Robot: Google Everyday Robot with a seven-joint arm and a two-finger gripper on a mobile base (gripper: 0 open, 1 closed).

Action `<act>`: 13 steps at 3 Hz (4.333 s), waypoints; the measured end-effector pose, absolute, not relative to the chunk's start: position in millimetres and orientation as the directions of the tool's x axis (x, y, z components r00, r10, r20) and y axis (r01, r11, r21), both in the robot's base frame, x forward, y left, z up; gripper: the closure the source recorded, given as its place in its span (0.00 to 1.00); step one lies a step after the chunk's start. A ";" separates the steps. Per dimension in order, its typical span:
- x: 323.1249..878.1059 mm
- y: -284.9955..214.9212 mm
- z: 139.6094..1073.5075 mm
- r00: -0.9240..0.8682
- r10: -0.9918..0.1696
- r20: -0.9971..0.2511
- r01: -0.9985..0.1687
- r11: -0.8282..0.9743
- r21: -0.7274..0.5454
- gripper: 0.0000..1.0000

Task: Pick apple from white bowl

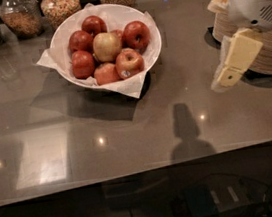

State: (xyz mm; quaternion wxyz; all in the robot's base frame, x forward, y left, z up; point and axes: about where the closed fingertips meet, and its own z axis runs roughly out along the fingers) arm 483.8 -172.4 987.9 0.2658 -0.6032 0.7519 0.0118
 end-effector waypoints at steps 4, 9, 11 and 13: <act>606.1 -53.9 982.9 -0.125 -0.853 -0.506 -0.895 0.317 -0.313 0.00; 590.5 -14.9 973.4 -0.346 -0.773 -0.531 -0.820 0.524 -0.229 0.34; 585.2 -12.8 961.3 -0.425 -0.726 -0.541 -0.779 0.598 -0.190 0.32; 587.5 -18.1 939.2 -0.481 -0.690 -0.540 -0.748 0.645 -0.158 0.32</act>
Offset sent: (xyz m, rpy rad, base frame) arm 0.1020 0.0812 -0.0102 0.0918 -0.0396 -0.0187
